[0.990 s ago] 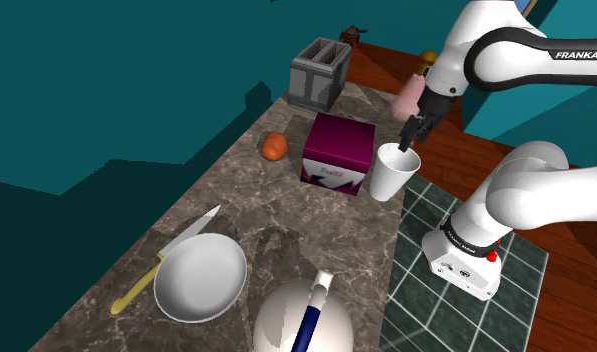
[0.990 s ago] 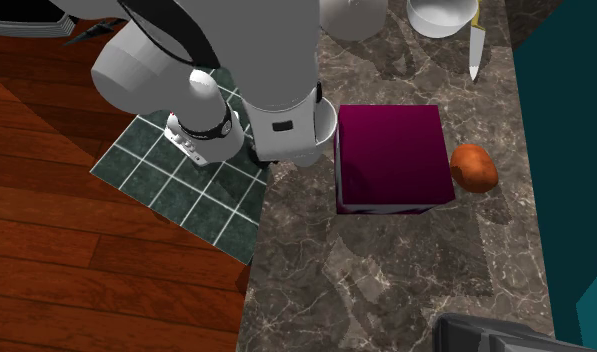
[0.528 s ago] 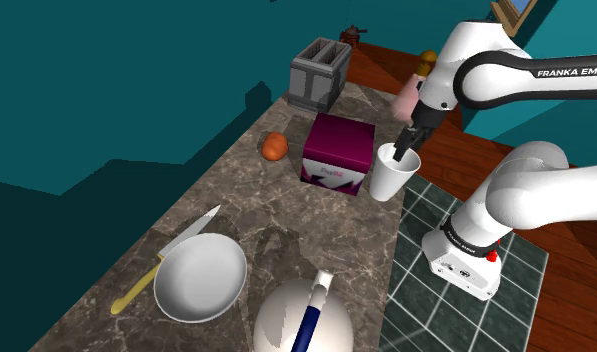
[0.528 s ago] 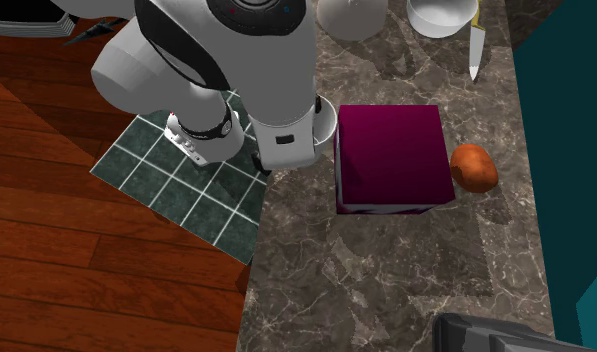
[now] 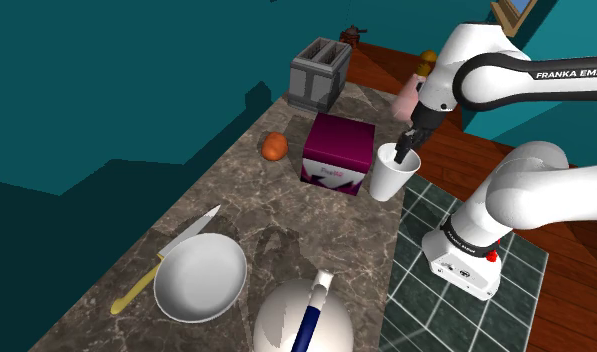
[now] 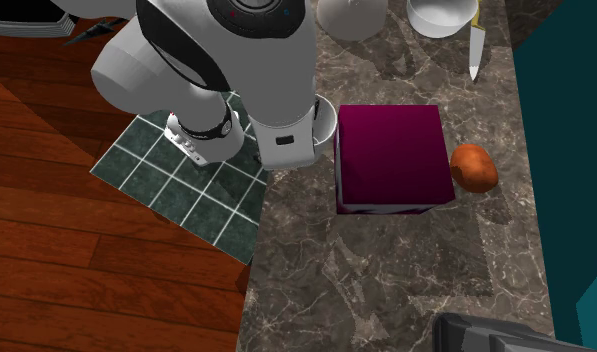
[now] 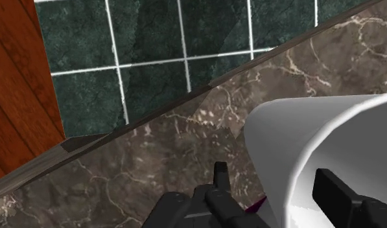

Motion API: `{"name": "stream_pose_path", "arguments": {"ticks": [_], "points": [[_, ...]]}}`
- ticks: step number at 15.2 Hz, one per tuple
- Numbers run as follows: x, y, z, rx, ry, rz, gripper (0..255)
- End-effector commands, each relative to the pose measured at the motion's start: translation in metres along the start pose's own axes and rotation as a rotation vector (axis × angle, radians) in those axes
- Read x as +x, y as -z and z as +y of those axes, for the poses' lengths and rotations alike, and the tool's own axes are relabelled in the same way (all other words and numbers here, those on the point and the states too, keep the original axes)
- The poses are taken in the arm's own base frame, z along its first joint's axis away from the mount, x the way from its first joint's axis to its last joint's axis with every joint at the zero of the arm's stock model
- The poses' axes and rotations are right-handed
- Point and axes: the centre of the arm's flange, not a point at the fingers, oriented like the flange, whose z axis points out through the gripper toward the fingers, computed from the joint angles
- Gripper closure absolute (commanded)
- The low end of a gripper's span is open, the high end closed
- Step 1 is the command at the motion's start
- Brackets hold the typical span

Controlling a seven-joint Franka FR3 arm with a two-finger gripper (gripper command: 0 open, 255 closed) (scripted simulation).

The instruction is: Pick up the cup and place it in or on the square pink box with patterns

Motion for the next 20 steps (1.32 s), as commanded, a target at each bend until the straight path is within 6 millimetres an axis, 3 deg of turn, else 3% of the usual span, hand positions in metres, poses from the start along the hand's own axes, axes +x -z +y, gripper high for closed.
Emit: {"name": "stream_pose_path", "arguments": {"ticks": [1,9,20], "points": [[0.000,0.000,0.000,0.000,0.000,0.000,255],[0.000,0.000,0.000,0.000,0.000,0.000,255],[-0.002,0.058,-0.007,0.000,0.000,0.000,255]]}}
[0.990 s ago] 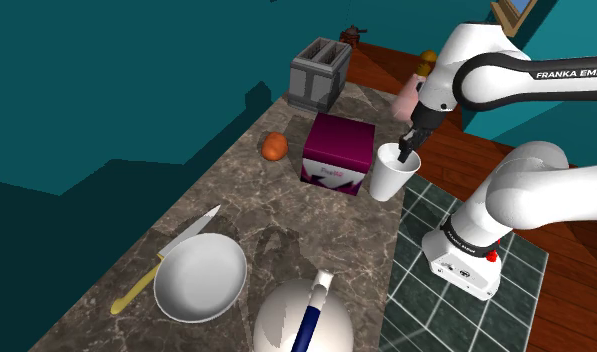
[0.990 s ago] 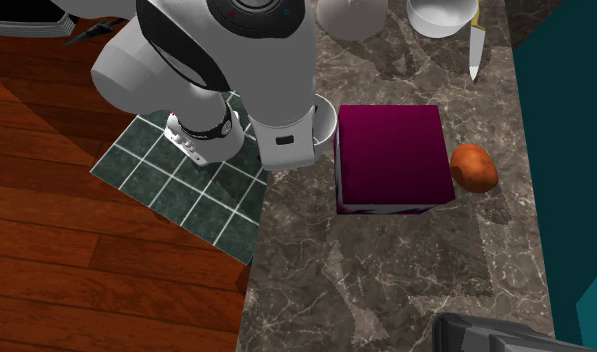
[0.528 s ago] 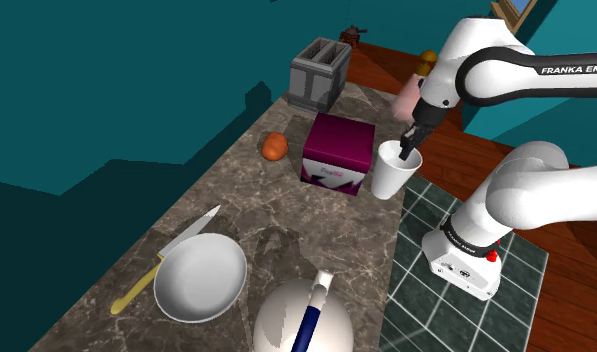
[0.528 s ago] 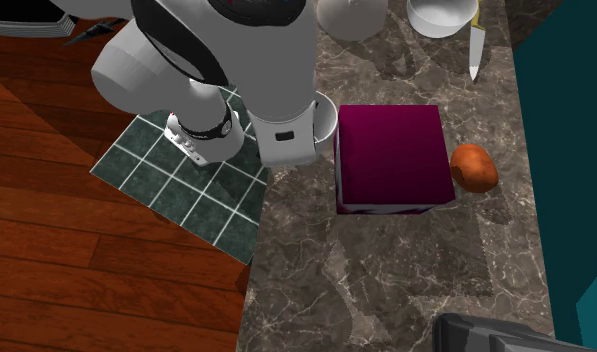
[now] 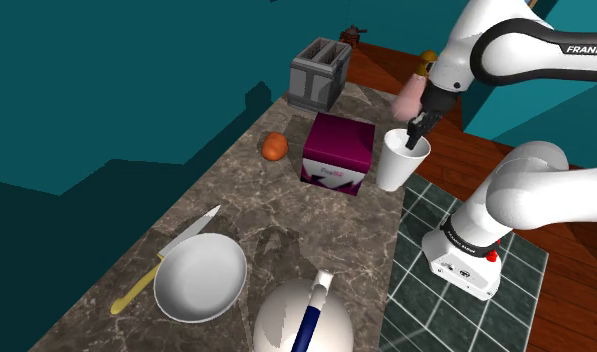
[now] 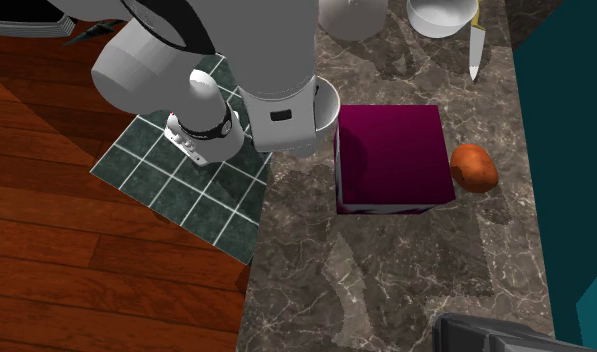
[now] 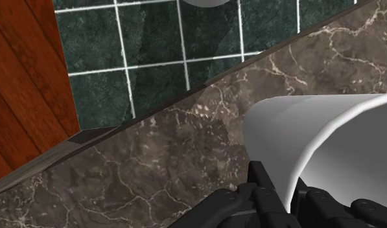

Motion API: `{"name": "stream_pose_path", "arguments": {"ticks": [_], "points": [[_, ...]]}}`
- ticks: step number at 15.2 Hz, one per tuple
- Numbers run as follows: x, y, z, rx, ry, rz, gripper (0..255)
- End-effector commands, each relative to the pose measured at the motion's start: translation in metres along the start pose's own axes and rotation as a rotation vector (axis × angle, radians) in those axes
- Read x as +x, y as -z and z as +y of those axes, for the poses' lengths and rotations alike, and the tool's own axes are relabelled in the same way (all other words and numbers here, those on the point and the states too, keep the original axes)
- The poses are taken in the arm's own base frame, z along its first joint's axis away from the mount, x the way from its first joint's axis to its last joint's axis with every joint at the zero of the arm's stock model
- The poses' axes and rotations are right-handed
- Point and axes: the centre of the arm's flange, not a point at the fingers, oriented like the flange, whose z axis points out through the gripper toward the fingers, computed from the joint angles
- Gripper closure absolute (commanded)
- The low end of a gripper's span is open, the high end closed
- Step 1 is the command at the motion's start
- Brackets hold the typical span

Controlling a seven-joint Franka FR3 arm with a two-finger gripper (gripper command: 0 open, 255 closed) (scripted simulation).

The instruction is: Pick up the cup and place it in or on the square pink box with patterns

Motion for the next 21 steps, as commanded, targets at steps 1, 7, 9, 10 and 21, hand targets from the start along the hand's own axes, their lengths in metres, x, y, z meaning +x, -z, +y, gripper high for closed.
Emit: {"name": "stream_pose_path", "arguments": {"ticks": [1,7,9,10,21], "points": [[0.001,0.011,-0.002,0.000,0.000,0.000,255],[0.000,0.042,-0.006,0.000,0.000,0.000,255],[0.000,0.053,-0.007,0.000,0.000,0.000,255],[-0.001,0.058,-0.008,0.000,0.000,0.000,255],[-0.003,0.116,-0.015,0.000,0.000,0.000,255]]}}
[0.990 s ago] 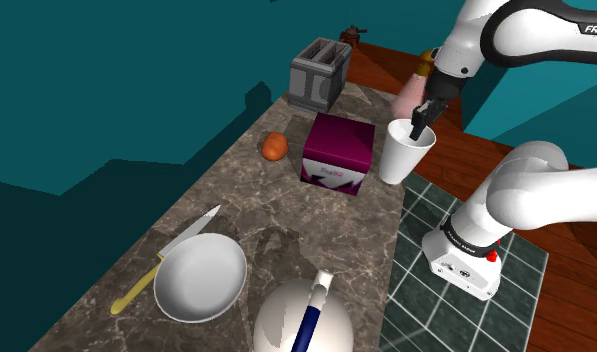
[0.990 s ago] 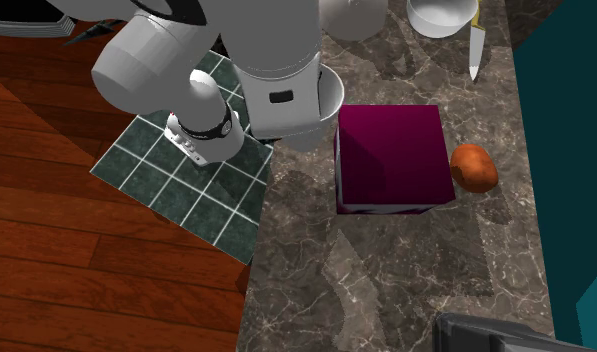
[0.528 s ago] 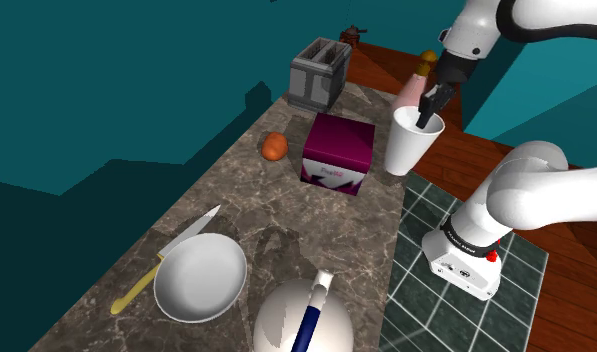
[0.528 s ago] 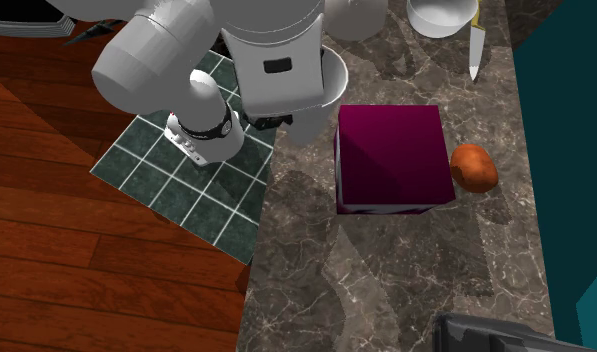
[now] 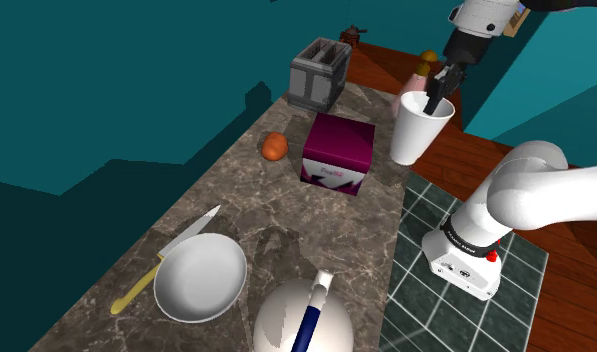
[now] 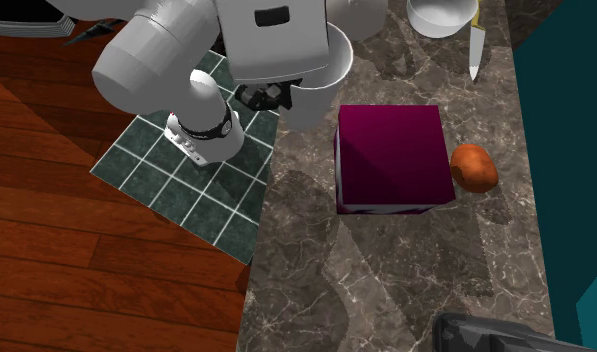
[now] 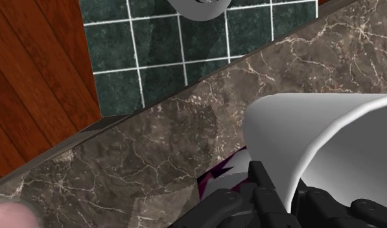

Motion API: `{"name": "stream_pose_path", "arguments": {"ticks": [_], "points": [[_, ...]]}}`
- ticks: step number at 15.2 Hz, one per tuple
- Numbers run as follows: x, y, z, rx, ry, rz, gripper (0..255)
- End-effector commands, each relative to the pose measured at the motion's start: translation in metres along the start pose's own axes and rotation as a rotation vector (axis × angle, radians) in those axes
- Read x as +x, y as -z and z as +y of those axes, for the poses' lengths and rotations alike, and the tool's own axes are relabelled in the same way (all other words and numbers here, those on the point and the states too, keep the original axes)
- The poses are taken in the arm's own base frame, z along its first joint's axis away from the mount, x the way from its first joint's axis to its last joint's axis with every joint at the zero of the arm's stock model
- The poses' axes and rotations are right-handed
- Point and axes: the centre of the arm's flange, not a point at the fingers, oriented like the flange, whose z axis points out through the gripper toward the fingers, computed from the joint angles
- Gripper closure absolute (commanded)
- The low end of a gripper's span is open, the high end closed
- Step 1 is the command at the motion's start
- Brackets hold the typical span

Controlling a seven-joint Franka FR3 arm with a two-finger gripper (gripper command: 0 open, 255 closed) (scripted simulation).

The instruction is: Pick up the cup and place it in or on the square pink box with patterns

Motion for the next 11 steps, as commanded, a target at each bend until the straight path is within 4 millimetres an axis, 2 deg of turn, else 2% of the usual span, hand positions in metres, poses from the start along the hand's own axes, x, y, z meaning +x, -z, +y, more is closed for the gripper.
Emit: {"name": "stream_pose_path", "arguments": {"ticks": [1,10,11], "points": [[0.000,0.010,-0.002,0.000,0.000,0.000,255],[-0.002,0.057,-0.008,0.000,0.000,0.000,255],[0.010,0.061,-0.012,0.000,0.000,0.000,255]]}}
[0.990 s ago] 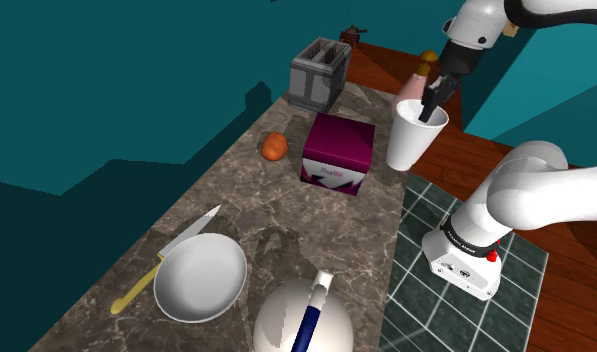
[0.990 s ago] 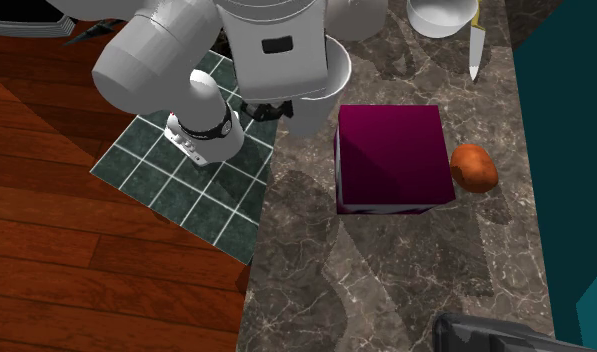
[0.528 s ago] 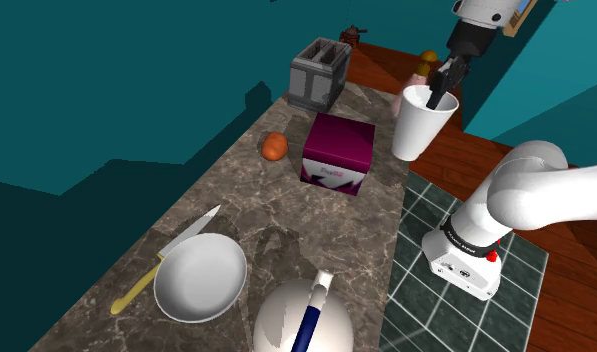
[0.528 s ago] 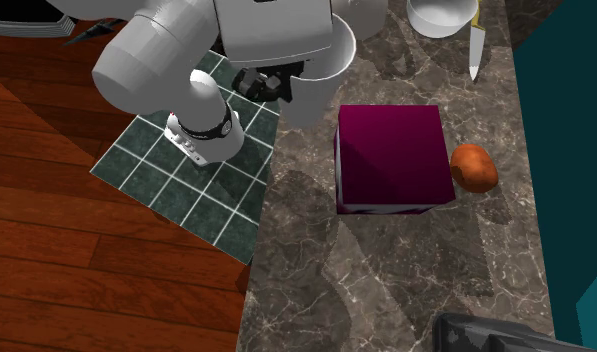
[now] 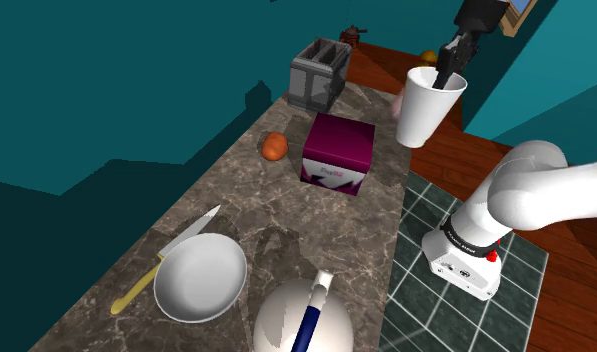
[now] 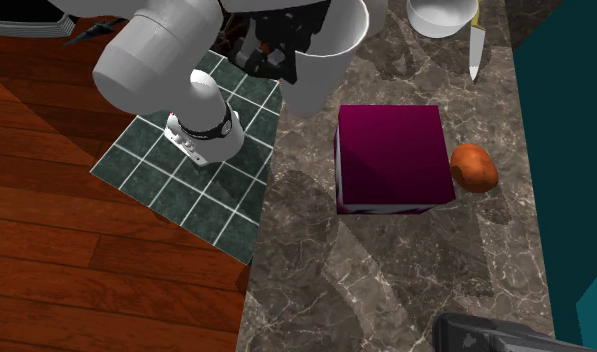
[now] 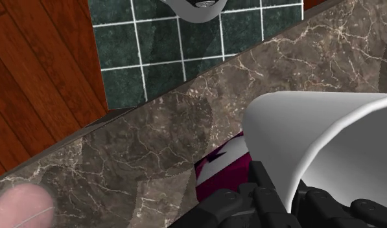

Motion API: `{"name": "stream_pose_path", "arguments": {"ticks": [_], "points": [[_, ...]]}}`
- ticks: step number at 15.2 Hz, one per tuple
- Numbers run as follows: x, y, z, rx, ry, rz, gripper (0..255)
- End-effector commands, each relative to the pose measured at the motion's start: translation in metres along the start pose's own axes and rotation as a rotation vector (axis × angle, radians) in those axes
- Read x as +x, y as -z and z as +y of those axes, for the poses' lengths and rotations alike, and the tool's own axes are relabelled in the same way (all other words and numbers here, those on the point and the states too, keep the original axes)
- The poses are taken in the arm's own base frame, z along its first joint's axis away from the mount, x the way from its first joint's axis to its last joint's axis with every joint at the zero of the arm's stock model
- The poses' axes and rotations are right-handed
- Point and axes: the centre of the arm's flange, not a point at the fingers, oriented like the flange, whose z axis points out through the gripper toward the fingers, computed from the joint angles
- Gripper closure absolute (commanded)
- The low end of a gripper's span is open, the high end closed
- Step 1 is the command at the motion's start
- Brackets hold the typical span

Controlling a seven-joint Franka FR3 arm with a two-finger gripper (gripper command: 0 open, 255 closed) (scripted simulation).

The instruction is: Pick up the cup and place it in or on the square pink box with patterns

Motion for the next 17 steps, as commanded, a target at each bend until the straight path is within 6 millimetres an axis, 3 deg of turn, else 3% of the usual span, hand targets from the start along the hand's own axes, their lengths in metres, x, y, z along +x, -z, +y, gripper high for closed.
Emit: {"name": "stream_pose_path", "arguments": {"ticks": [1,12,13,17], "points": [[0.016,0.008,-0.008,0.000,0.000,0.000,255],[0.146,0.049,-0.059,0.000,0.000,0.000,255],[0.154,0.052,-0.062,0.000,0.000,0.000,255],[0.155,0.031,-0.059,0.000,0.000,0.000,255]]}}
